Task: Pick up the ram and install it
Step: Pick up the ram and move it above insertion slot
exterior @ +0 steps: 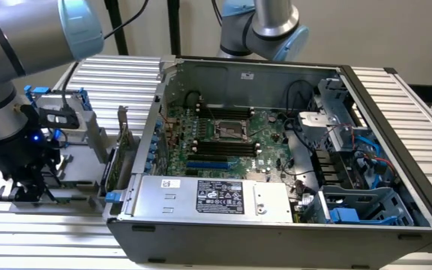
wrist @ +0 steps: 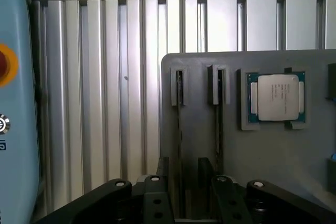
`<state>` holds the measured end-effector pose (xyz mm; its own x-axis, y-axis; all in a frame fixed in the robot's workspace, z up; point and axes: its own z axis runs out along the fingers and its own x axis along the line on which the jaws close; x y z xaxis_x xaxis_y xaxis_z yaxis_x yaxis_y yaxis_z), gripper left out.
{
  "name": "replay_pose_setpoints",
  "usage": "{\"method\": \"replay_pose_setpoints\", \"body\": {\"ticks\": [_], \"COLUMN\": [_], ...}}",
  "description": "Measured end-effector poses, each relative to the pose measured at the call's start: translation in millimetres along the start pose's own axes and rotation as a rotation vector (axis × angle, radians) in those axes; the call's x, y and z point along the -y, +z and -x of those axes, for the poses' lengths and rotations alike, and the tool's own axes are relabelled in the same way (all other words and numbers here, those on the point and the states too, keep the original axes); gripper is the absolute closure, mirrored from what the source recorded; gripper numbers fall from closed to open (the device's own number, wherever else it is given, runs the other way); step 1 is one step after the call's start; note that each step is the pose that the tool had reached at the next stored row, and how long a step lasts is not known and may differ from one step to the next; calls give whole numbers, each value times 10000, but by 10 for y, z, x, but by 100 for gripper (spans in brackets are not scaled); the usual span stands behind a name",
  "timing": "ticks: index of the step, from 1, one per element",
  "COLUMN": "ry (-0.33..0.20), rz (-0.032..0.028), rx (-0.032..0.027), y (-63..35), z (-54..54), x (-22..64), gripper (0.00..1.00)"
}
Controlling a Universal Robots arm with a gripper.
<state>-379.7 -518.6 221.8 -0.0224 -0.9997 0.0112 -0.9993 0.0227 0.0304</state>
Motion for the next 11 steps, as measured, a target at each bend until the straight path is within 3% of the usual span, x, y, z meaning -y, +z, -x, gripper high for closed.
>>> {"method": "replay_pose_setpoints", "body": {"ticks": [11], "ry": [-72], "rz": [-1], "rx": [-2], "y": [201], "z": [2], "x": [0], "gripper": [64]}}
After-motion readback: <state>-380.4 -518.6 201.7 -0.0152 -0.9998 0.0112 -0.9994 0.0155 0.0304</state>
